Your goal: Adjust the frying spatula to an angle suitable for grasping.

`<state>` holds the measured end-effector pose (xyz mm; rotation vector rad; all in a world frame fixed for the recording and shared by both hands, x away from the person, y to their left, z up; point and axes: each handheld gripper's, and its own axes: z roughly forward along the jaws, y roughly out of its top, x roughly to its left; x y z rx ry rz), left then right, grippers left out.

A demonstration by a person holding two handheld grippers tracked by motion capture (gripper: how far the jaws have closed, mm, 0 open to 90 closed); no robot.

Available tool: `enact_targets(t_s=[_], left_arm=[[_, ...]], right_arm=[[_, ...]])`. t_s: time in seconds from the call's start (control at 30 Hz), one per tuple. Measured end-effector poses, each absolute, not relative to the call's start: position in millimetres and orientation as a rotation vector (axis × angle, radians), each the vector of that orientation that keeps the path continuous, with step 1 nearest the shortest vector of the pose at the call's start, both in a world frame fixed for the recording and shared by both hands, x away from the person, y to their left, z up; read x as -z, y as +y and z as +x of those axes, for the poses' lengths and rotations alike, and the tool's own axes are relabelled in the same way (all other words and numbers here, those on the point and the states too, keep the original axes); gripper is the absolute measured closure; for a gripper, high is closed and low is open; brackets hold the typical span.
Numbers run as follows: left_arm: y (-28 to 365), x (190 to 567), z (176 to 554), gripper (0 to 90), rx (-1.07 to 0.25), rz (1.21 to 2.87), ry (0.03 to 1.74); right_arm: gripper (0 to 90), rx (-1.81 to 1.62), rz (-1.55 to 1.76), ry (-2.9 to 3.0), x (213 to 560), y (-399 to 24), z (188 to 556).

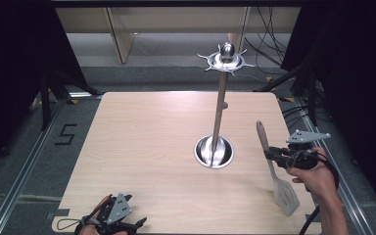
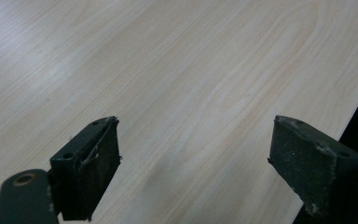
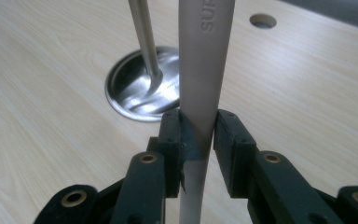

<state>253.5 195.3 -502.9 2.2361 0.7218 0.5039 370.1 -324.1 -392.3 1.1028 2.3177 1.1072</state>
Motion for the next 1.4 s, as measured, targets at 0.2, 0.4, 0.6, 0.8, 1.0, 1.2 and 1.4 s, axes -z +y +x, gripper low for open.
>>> enact_targets(t_s=[0.2,0.4,0.6,0.8,1.0,1.2,1.4], left_arm=[[195.9,502.9,253.6,15.3,-0.501,2.239,0.718],[195.6,503.1,253.9,15.3,-0.508,2.239,0.717],[195.5,503.3,253.8,15.3,-0.508,2.239,0.718],[195.7,503.2,254.0,15.3,-0.510,2.239,0.717],[195.5,503.5,253.9,15.2,-0.509,2.239,0.719],[195.7,503.3,254.0,15.3,-0.511,2.240,0.717],[195.6,503.2,253.7,15.3,-0.509,2.238,0.718]], right_arm=[[73.5,-1.202,1.085,2.289,387.0,-328.9,364.7],[73.6,-1.299,1.051,2.250,380.1,-334.3,362.7],[73.6,-1.389,1.052,2.227,374.2,-337.1,360.8],[73.6,-1.400,1.024,2.211,365.7,-335.7,361.6],[73.7,-1.455,1.015,2.192,356.8,-332.0,363.2],[73.7,-1.483,0.975,2.157,347.1,-322.7,369.5],[73.7,-1.488,0.952,2.169,333.1,-312.5,377.1]])
